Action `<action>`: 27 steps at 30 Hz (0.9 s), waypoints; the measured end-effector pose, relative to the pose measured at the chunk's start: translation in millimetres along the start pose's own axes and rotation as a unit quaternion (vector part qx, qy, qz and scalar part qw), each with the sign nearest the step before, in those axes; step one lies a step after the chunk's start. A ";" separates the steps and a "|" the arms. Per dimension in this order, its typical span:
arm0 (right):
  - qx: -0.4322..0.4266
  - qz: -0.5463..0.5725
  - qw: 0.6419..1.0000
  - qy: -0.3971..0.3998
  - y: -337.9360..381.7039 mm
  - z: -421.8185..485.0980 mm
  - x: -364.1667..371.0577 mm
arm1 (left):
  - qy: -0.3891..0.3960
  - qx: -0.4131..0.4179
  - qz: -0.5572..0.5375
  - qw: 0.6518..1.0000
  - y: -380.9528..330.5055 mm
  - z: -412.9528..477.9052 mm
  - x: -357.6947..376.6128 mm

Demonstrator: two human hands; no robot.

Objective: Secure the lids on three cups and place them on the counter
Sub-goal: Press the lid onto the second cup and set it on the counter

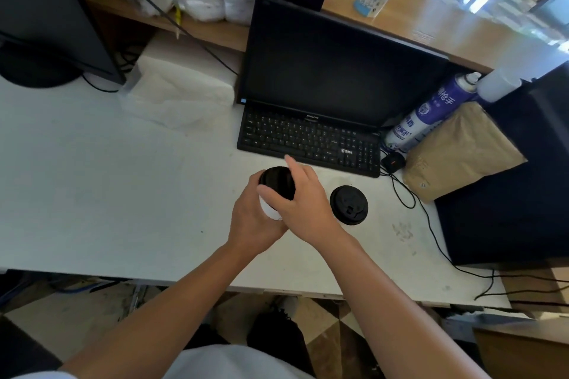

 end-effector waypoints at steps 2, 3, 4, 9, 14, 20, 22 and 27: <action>0.019 0.077 0.997 0.012 -4.0 -1.3 -2.2 | -0.007 -0.012 -0.022 1.000 0.0 6.3 -6.4; 0.030 0.104 0.994 0.017 -7.7 -2.2 -1.9 | -0.007 -0.021 -0.031 0.999 1.0 9.0 -8.7; 0.040 0.123 0.991 0.018 -12.5 -2.7 -0.7 | -0.006 -0.031 -0.038 0.999 2.6 11.1 -10.0; 0.040 0.195 0.980 -0.005 -21.4 -1.4 4.9 | 0.020 -0.050 -0.065 0.996 14.3 15.0 -13.8; 0.024 0.228 0.973 0.008 -18.4 0.4 4.2 | 0.053 -0.051 -0.102 0.992 20.1 16.4 -17.0; -0.002 0.242 0.969 0.053 -9.3 2.8 -2.3 | 0.079 -0.049 -0.128 0.987 14.5 19.7 -22.0; -0.007 0.249 0.967 0.057 -8.3 3.1 -5.9 | 0.086 -0.049 -0.135 0.986 10.5 20.4 -22.3; -0.015 0.252 0.964 0.077 -9.7 3.9 -13.0 | 0.120 -0.040 -0.146 0.981 5.7 21.2 -21.9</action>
Point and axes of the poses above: each hand's wrist, its own z-axis towards the middle knuckle, its own x-axis out of the palm, y = z × x, the point moved 5 cm from there along z, towards the middle knuckle, and after that the axes turned 12 degrees about z, right-handed, at the moved point
